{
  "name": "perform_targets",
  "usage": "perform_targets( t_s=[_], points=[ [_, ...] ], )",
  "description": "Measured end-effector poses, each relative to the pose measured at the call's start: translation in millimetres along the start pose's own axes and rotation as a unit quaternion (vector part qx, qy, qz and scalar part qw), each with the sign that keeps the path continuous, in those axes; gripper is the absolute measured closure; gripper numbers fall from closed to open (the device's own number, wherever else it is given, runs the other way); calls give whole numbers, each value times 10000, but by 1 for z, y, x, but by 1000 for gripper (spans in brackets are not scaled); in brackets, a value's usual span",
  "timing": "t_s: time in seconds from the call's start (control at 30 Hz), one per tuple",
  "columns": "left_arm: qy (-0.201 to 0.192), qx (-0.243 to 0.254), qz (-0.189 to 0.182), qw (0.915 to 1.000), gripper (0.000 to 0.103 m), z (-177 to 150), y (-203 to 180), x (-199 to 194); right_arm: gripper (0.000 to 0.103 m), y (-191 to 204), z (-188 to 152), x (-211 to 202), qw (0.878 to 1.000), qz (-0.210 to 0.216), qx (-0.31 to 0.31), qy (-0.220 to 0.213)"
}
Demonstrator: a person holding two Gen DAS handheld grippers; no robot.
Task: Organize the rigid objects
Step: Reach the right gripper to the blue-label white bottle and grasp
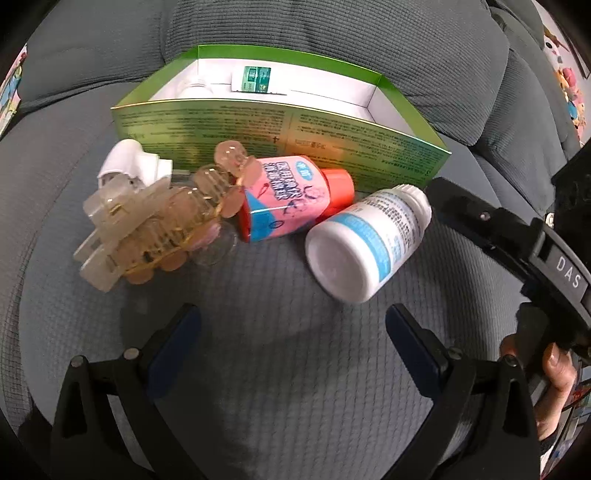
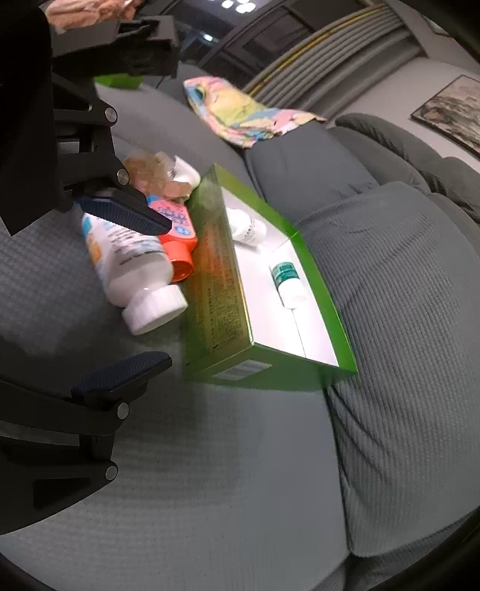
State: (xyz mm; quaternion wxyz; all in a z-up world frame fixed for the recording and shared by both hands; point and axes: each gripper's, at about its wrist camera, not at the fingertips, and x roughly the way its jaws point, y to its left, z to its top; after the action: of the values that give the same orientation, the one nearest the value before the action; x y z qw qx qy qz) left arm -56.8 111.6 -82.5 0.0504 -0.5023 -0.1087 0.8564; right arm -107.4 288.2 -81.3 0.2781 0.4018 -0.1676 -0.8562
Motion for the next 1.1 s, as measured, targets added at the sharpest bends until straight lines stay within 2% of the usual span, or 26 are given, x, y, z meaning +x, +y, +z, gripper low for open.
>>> perform_targets(
  t_s=[0.3,0.37,0.47,0.57,0.63,0.7,0.77,0.97,1.1],
  points=[
    [15,-115,-201,9997,5,8,-12,14,36,-13,6,20,9973,585,364,235],
    [-11,-144,-255,9996,7,7,-13,14,36,-12,4,22,9978,510,305,302],
    [-12,-170,-293,9994,12,9,-14,16,36,-10,2,24,9969,634,279,369],
    [-41,-157,-333,9993,21,12,-14,17,36,-8,-3,27,9967,619,237,468],
    [-58,-58,-326,9994,24,13,-17,17,36,-7,-4,28,9964,648,218,499],
    [-42,48,-295,9995,33,10,-21,16,37,-5,-5,29,9965,636,178,514],
    [-28,169,-238,9996,38,9,-24,16,37,-5,-7,28,9963,654,212,520],
    [-126,598,-30,9981,43,5,-32,9,38,-2,-11,26,9966,606,177,524],
    [-117,596,-83,9981,43,5,-27,8,38,3,-13,24,9975,500,185,466]
  ],
)
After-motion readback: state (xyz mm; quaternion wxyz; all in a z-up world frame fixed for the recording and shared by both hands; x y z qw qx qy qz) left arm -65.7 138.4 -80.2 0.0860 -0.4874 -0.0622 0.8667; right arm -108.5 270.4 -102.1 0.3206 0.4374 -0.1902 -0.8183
